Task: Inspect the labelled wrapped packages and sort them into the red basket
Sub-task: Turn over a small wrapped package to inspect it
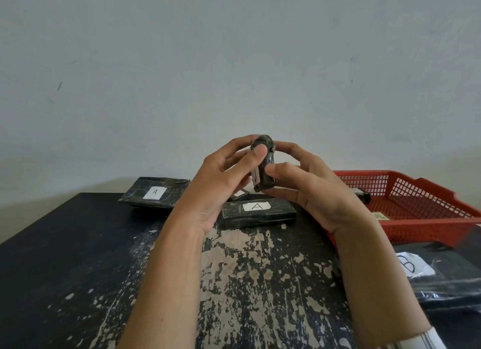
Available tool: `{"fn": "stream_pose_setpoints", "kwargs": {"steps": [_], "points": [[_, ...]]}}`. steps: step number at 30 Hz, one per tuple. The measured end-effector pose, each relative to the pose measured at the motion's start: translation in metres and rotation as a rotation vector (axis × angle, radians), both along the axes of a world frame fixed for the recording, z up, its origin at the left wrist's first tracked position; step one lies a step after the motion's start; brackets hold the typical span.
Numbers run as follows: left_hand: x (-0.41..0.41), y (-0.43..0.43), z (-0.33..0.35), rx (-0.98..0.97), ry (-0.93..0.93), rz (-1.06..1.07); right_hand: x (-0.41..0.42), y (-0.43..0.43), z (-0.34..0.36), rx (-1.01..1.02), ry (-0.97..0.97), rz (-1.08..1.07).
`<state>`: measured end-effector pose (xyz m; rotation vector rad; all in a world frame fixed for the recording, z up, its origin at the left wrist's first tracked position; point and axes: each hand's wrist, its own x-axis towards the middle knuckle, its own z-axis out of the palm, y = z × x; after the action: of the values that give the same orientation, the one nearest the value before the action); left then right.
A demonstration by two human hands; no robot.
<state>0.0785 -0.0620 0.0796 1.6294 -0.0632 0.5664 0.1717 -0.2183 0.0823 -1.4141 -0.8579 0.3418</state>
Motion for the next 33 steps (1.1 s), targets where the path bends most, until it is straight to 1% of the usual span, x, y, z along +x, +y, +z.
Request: {"fn": "stream_pose_setpoints", "kwargs": {"steps": [5,10,15,22,29,33], "points": [[0.0006,-0.0042,0.0014,-0.098,-0.048,0.058,0.0003,0.0012,0.0006,-0.028,-0.02,-0.004],[0.0027,-0.0045,0.0015,-0.148,-0.08,0.07,0.0006,0.0009,0.0009,-0.054,-0.039,-0.013],[-0.0009,-0.0056,0.0049,-0.103,-0.107,0.111,-0.0039,0.0021,0.0018,-0.049,-0.044,-0.012],[-0.0007,-0.003,0.0032,-0.065,-0.11,0.062,-0.0042,0.0032,0.0006,0.025,0.015,-0.023],[-0.0055,-0.0012,0.005,-0.043,-0.071,-0.014,-0.0058,0.0016,0.0021,-0.027,-0.001,0.001],[-0.0026,-0.001,0.0035,-0.047,-0.032,0.01,-0.0086,0.0048,0.0065,-0.068,0.022,-0.064]]}}
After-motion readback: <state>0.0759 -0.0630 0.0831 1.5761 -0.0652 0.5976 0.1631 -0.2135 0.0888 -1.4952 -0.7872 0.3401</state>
